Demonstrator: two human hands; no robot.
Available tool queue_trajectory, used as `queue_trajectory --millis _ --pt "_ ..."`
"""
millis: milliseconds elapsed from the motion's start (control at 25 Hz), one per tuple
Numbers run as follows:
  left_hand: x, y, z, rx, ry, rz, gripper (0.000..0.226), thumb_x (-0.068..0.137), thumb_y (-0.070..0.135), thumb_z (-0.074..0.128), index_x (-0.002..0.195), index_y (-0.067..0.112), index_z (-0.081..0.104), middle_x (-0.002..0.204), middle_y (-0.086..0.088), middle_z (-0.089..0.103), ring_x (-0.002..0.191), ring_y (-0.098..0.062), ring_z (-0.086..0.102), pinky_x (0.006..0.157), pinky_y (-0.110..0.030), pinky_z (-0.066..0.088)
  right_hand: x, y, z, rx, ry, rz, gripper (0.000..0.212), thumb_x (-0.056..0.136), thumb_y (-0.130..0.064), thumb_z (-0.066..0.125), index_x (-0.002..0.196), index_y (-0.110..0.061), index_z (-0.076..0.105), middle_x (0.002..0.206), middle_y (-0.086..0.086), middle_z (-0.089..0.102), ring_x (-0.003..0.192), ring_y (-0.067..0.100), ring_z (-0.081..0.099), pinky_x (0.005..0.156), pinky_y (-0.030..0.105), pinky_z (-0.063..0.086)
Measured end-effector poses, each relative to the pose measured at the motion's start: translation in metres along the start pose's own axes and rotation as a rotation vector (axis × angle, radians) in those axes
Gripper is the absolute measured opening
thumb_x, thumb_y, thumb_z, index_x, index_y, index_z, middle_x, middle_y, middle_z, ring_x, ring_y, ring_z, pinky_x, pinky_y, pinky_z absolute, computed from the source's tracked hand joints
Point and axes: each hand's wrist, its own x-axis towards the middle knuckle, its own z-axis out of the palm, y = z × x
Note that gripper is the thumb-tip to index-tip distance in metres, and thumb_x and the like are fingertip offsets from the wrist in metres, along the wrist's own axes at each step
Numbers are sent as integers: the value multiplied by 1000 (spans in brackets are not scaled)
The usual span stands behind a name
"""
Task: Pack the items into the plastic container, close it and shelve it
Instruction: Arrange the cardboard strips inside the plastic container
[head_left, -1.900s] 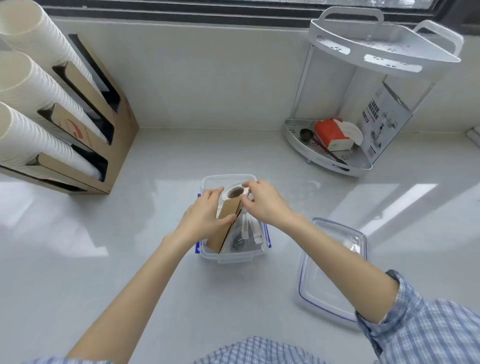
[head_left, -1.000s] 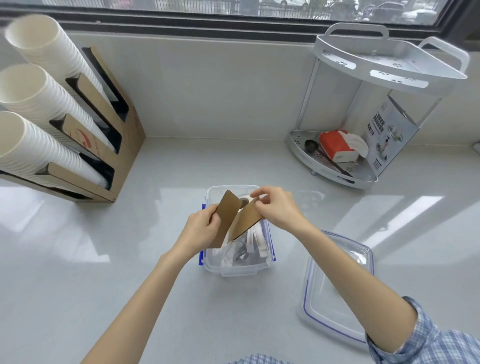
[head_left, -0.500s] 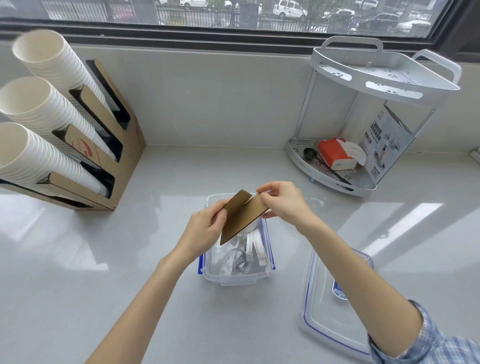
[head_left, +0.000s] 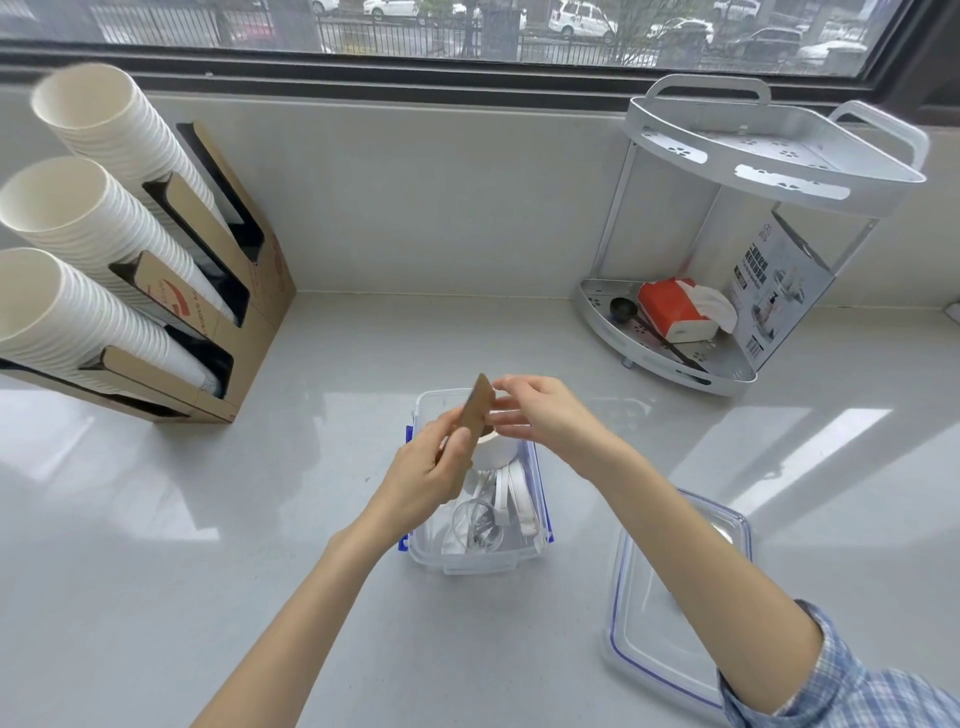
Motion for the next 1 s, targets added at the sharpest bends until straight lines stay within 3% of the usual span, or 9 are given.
queue_trajectory --millis 80,160,240,320,440,680,880,1000 --pt "-1 2 -3 -28 46 -50 27 94 27 31 110 41 48 88 10 59 89 -22 62 72 -39 53 2 8 8 -72 -67 -17 34 95 -30 41 120 -10 51 116 11 61 103 25 64 73 20 51" --pt "-2 1 -4 25 48 -59 30 94 28 30 117 32 49 85 12 58 84 -16 59 68 -34 51 4 15 17 -173 -96 -30 47 91 -34 49 133 -15 41 125 11 59 111 23 60 76 23 52" --pt "-3 -2 -4 83 47 -58 30 94 28 30 116 28 51 86 13 57 79 -9 53 67 -24 44 7 19 25 -225 -99 -51 51 88 -32 54 135 -17 40 126 11 58 113 21 59 77 24 53" --pt "-5 -5 -7 87 41 -80 29 94 26 31 114 28 52 95 9 58 86 -13 52 71 -19 41 10 22 31 -233 -109 -50 52 87 -29 54 135 -15 40 126 11 59 112 21 61 81 25 54" --pt "-7 -9 -14 60 15 -137 28 94 27 31 112 38 50 109 0 56 101 -16 50 78 -22 38 15 24 37 -231 -148 -23 51 88 -27 52 136 -13 41 123 11 62 108 23 64 91 29 53" --pt "-11 -26 -12 76 38 -212 37 94 33 32 129 29 43 120 -2 54 107 -13 48 90 -23 32 18 30 46 -200 -165 28 52 89 -17 46 140 -11 34 123 13 61 109 26 63 94 32 52" --pt "-11 -28 -11 62 143 -233 30 89 34 44 117 27 53 108 -2 61 85 -4 56 64 -8 43 22 34 48 -134 -180 73 55 89 -13 44 143 -12 29 128 14 58 109 26 64 94 32 52" --pt "-12 -30 -12 75 190 -246 27 87 34 48 111 27 57 102 -1 64 83 -5 58 62 -5 42 23 36 52 -110 -177 68 55 90 -10 43 143 -11 29 127 15 58 110 27 63 91 33 53"
